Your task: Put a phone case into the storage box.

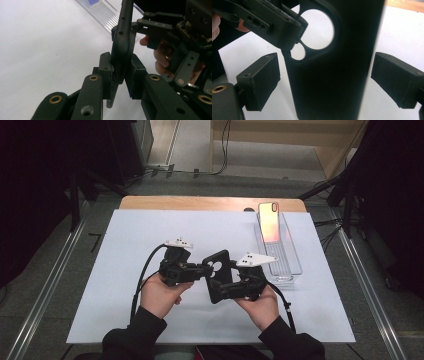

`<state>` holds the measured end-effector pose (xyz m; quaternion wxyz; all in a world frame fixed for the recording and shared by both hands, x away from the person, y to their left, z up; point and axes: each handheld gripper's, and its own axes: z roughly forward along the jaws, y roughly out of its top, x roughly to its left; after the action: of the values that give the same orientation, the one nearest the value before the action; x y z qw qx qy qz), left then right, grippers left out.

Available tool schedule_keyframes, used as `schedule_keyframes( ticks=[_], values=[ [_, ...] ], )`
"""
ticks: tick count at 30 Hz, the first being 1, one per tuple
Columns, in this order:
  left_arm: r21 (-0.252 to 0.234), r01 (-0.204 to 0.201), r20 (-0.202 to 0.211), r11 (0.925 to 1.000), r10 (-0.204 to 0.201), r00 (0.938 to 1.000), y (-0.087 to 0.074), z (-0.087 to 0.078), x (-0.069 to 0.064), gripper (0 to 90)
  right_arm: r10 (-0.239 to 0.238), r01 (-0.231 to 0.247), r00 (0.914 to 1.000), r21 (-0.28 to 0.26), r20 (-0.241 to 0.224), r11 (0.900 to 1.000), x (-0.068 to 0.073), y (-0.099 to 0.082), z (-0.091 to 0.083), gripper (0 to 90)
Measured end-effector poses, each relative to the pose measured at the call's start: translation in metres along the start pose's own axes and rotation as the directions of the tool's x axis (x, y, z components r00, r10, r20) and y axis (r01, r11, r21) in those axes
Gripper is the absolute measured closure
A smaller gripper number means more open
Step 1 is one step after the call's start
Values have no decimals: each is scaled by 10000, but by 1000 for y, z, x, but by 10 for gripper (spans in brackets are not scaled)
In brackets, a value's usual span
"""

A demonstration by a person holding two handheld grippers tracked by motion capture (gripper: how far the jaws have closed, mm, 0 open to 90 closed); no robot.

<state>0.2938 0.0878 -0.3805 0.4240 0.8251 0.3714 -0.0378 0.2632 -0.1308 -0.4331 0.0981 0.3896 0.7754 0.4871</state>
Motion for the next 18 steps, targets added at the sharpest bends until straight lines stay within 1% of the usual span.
schedule_keyframes(
  ticks=[2, 3, 8, 9, 12, 14, 18],
  values=[
    [44, 64, 75, 10000, -65, 10000, 0, 1, -1, 772, -14, 13, 9999, 39, 106, 10000, 3, 0, 3, 69],
    [47, 98, 46, 9999, -98, 9999, 0, 2, -1, 772, -23, 22, 9998, 60, 190, 10000, 4, 0, 5, 69],
    [-84, 320, 52, 9995, -320, 9995, 0, 2, -2, 771, 53, -57, 9982, 63, 593, 10000, 7, 0, 9, 69],
    [-81, 321, 90, 9995, -320, 9994, 0, 2, -3, 771, 81, -83, 9981, 38, 609, 10000, 8, 0, 10, 69],
    [-108, 235, 18, 9997, -235, 9997, 0, 2, -5, 771, 81, -80, 9983, -20, 581, 10000, 9, 0, 12, 88],
    [-173, 186, 6, 9997, -186, 9998, 0, 1, -5, 771, 81, -74, 9970, -93, 773, 9999, 10, 1, 12, 116],
    [-204, 163, 16, 9997, -163, 9999, 0, 0, -5, 767, -6, 13, 9972, -88, 747, 10000, 10, 1, 12, 131]
  ],
)
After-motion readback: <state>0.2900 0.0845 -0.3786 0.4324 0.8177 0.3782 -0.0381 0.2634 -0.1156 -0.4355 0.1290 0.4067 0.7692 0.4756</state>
